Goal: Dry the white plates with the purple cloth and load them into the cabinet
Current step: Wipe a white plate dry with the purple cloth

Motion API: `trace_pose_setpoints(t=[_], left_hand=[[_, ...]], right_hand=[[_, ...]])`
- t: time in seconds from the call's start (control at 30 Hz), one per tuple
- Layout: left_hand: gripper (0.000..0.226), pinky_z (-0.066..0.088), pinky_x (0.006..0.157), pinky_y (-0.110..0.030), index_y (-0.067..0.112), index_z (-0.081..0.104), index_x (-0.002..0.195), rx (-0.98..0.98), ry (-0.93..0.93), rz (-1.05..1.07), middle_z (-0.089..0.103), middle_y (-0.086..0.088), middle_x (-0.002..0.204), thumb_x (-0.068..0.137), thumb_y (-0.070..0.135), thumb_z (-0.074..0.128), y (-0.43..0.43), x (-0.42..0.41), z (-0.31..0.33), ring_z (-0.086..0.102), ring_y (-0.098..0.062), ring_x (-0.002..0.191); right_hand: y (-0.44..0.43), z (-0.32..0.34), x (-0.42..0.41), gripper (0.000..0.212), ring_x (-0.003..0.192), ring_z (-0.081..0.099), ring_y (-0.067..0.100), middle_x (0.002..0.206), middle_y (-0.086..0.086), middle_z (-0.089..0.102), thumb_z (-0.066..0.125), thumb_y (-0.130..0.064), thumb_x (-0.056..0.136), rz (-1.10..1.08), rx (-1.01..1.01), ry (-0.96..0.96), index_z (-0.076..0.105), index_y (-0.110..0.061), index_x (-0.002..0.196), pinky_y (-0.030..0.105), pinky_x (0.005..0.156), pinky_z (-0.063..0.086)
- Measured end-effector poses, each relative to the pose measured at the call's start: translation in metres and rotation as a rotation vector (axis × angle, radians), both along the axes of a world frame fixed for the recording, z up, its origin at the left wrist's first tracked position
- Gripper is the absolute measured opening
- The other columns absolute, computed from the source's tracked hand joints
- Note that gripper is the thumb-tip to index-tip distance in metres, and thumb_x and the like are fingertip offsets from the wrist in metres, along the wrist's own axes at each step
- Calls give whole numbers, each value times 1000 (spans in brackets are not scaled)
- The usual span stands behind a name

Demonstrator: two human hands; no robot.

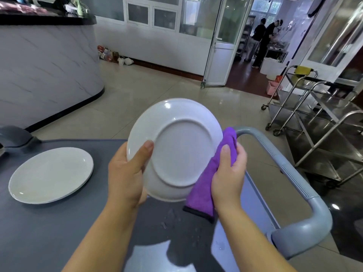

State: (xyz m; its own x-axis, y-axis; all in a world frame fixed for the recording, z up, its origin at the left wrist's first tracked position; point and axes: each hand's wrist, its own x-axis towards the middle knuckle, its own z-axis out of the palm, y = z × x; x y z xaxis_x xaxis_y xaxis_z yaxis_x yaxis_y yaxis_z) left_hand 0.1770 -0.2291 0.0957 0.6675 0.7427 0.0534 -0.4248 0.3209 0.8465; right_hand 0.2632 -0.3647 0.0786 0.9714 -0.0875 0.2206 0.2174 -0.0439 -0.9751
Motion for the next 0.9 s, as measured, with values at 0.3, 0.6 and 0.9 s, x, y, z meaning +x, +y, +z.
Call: trace_pose_setpoints(t=[0.3, 0.6, 0.9], left_hand=[[10, 57, 80, -34, 25, 63, 96, -31, -47, 195, 75, 11, 84, 89, 18, 63, 1, -1, 12, 69, -10, 83], [7, 55, 76, -41, 26, 67, 85, 108, 94, 130, 74, 5, 84, 80, 29, 71, -15, -2, 5, 68, -18, 83], [2, 56, 73, -38, 19, 68, 87, 0, 102, 85, 75, -2, 82, 88, 20, 66, -4, -1, 9, 70, -20, 77]], right_hand=[[-5, -18, -17, 36, 108, 50, 7, 125, -9, 53, 49, -39, 97, 115, -331, 14, 43, -25, 130, 23, 84, 35], [15, 34, 7, 49, 93, 54, 18, 116, 2, 46, 48, -46, 94, 23, -621, -453, 53, -16, 131, 30, 70, 38], [20, 3, -13, 34, 94, 54, 16, 124, 0, 41, 48, -36, 95, 411, -623, -931, 51, -25, 128, 26, 60, 48]])
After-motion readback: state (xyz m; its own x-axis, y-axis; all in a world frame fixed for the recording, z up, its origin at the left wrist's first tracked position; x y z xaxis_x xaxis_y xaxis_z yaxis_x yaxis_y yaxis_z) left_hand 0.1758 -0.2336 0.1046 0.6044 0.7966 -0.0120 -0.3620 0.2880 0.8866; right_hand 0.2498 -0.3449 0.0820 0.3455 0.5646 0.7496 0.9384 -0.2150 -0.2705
